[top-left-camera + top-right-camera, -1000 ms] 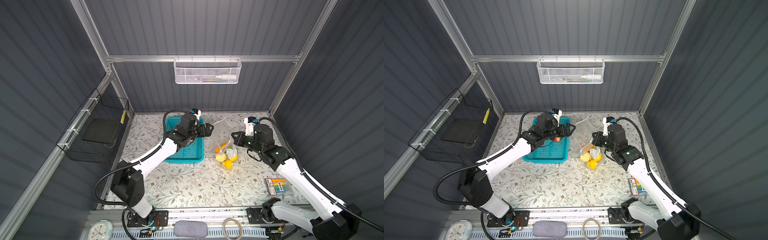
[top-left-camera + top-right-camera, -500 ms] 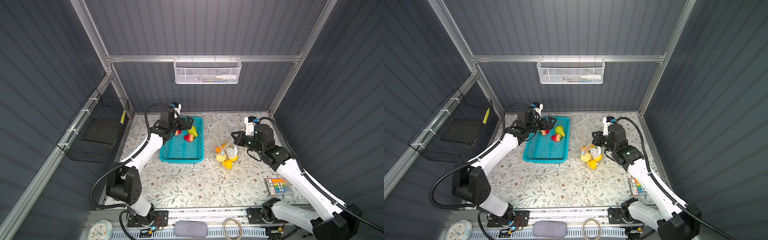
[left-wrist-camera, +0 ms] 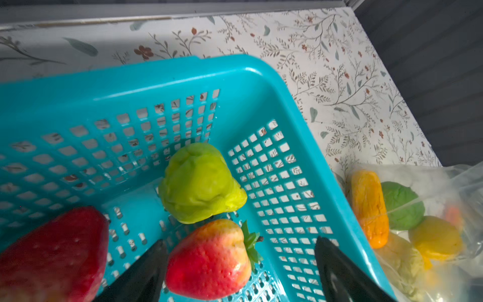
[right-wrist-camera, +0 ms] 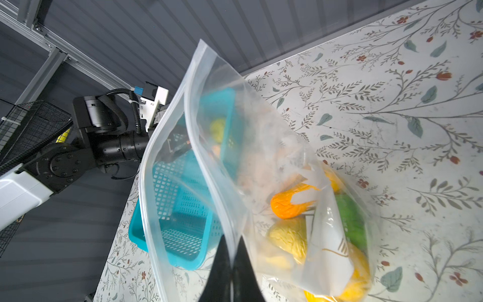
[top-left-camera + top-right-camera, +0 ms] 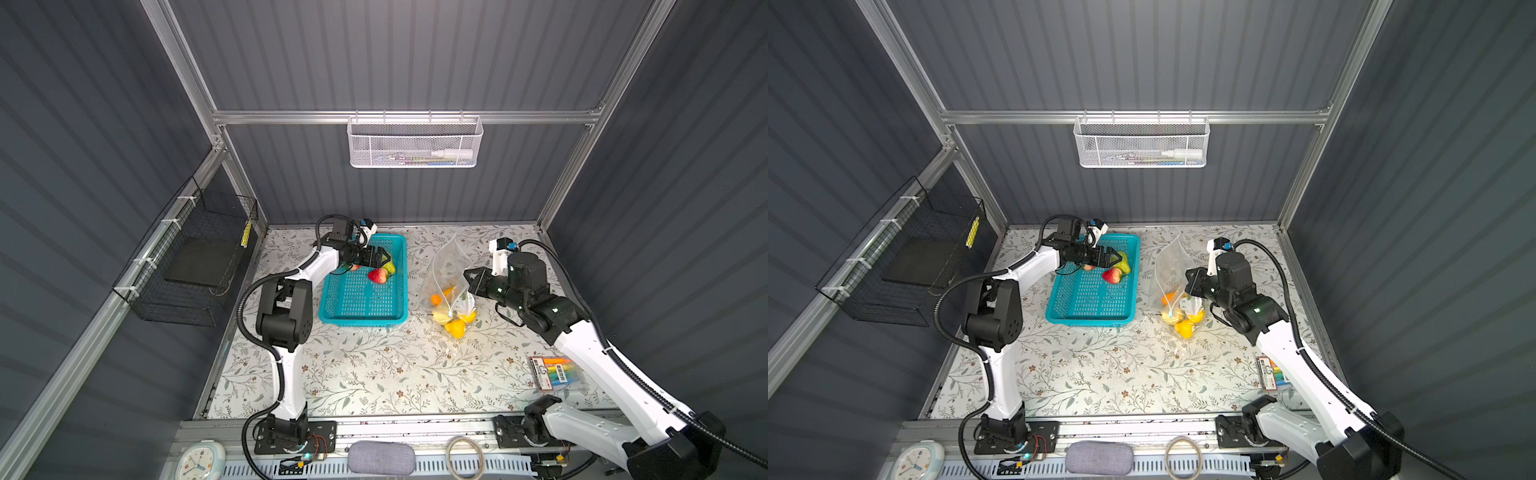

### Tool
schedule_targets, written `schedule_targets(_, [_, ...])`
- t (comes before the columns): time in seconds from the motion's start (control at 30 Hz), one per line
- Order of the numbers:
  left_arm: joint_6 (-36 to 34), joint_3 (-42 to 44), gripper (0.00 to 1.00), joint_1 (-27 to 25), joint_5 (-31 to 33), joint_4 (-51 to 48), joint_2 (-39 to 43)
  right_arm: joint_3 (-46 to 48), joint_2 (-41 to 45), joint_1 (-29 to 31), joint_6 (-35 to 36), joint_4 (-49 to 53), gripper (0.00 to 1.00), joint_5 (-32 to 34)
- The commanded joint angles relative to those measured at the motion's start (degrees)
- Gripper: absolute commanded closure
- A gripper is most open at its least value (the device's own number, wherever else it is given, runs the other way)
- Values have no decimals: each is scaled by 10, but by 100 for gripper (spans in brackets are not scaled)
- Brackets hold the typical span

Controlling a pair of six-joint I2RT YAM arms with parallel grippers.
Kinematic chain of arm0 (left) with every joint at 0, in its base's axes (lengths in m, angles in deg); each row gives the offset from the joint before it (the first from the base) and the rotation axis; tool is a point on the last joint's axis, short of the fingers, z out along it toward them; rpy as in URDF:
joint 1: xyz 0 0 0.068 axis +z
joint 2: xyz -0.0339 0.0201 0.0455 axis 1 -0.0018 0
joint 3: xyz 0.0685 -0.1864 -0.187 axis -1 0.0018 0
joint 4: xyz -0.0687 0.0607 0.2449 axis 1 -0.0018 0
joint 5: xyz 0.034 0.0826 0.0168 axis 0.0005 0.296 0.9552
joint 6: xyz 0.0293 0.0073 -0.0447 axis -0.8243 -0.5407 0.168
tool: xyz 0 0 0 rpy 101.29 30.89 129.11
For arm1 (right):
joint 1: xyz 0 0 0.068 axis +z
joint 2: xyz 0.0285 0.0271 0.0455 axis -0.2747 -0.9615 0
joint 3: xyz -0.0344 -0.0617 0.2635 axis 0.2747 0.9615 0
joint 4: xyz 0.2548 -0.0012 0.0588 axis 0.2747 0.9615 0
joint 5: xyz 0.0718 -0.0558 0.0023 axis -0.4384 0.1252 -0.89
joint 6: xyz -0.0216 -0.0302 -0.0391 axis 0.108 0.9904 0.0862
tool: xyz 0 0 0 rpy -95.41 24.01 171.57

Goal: Place the food in the zip-top bag and seal the zipper
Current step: 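Move the left gripper into the basket above the red-yellow strawberry, then lower the left gripper onto the strawberry and close it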

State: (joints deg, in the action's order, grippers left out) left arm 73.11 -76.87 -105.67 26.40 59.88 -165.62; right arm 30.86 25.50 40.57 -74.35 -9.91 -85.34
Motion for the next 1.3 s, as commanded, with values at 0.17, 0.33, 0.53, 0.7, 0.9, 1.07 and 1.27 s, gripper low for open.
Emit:
schedule_targets(0.17, [-27,-30,13,-2,-15,-47,-53,4,5,-2,-9,-3,100,-2])
schedule_targets(0.33, [-24,-27,15,-4,-26,-55,-69,10,8,-2,-14,-7,100,-5])
schedule_targets(0.53, [-14,1,17,-23,-18,-54,-50,14,15,-2,-14,-6,100,-2])
schedule_targets(0.7, [-11,30,18,-44,22,-47,-32,16,14,-2,-14,-7,100,-3])
schedule_targets(0.9, [-13,12,19,-55,47,-60,-49,14,18,-2,-14,-7,100,-3])
schedule_targets(1.07, [-21,-2,19,-64,63,-78,-56,16,22,-2,-15,-6,100,-1])
schedule_targets(1.27, [-27,27,17,-78,89,-84,-31,12,19,-2,-12,-6,100,0])
